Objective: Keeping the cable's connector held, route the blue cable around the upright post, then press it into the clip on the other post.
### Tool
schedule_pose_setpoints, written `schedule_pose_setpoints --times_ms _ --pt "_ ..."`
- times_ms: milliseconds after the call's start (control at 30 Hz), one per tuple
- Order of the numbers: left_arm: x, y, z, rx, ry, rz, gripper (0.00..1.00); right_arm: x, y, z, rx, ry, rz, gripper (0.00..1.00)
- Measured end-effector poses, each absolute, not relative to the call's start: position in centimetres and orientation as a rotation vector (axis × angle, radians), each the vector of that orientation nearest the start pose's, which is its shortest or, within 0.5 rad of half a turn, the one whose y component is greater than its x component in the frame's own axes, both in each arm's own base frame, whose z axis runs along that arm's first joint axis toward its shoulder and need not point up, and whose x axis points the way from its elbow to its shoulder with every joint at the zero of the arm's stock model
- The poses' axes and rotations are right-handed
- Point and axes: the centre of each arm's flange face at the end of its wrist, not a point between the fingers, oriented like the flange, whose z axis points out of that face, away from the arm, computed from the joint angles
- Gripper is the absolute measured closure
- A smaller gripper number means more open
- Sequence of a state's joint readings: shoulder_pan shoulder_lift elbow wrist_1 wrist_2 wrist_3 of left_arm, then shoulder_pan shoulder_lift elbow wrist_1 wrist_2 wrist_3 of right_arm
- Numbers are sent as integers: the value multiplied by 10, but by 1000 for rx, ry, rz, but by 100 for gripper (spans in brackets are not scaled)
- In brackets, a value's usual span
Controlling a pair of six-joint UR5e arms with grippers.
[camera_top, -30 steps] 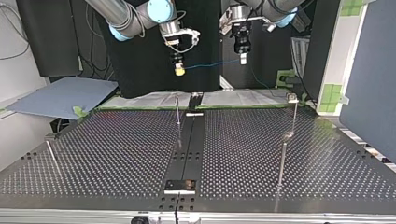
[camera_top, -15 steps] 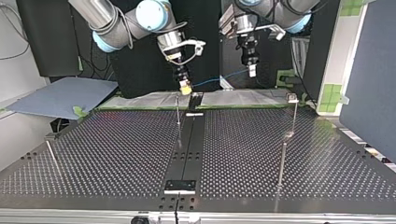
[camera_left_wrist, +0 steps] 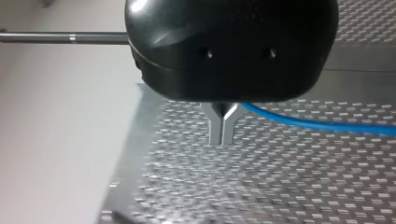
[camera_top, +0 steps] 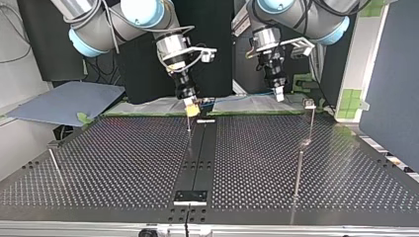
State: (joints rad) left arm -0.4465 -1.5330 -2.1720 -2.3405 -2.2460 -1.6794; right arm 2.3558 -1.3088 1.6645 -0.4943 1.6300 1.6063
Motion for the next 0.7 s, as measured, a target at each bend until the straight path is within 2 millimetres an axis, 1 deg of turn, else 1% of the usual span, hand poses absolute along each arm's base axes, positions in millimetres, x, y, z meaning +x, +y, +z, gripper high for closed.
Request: schedule_pose_setpoints --times_ms 233,400,533,633,700 --pt "348 -239 355 -357 1280 -18 100 520 -335 358 1606 -723 1875 100" --pt "349 -235 390 -363 1239 -33 100 527 -341 362 1605 -722 1897 100" --pt "348 -230 424 -355 1198 -57 100 532 -345 368 1599 -722 1914 100" --pt "347 -226 449 -345 1169 -74 100 534 -349 377 1588 -727 1935 100" --pt "349 -224 459 -336 1163 -77 100 536 -351 385 1578 -728 1950 100"
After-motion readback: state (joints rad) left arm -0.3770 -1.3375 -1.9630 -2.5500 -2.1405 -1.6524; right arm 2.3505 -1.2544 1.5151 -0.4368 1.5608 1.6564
